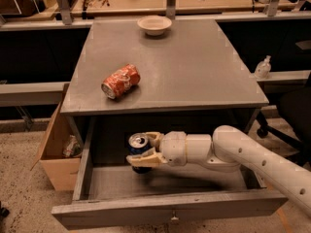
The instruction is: Place pepsi can into top drawer
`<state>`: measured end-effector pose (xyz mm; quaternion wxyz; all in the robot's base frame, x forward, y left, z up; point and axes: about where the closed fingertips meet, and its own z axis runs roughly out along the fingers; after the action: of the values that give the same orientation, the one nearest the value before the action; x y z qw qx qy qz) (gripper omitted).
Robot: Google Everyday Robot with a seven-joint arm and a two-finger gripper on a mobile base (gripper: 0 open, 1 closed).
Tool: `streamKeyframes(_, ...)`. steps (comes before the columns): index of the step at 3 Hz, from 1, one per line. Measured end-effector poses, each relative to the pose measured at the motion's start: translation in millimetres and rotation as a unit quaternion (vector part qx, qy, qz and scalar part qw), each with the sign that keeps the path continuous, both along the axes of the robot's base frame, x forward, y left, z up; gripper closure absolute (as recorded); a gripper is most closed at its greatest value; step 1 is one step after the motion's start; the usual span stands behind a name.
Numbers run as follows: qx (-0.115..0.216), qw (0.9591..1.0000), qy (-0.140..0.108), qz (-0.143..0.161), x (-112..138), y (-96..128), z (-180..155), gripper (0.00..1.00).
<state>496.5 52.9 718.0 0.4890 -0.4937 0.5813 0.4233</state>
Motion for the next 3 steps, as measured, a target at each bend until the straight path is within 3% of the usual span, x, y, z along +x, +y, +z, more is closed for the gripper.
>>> streamKeyframes(2,-0.035,0.9984,-0.042,-0.010,8,8,-24,1.00)
streamKeyframes(3,-0.040,0.9978,-0.052,0.001,10,14,-36,0.82)
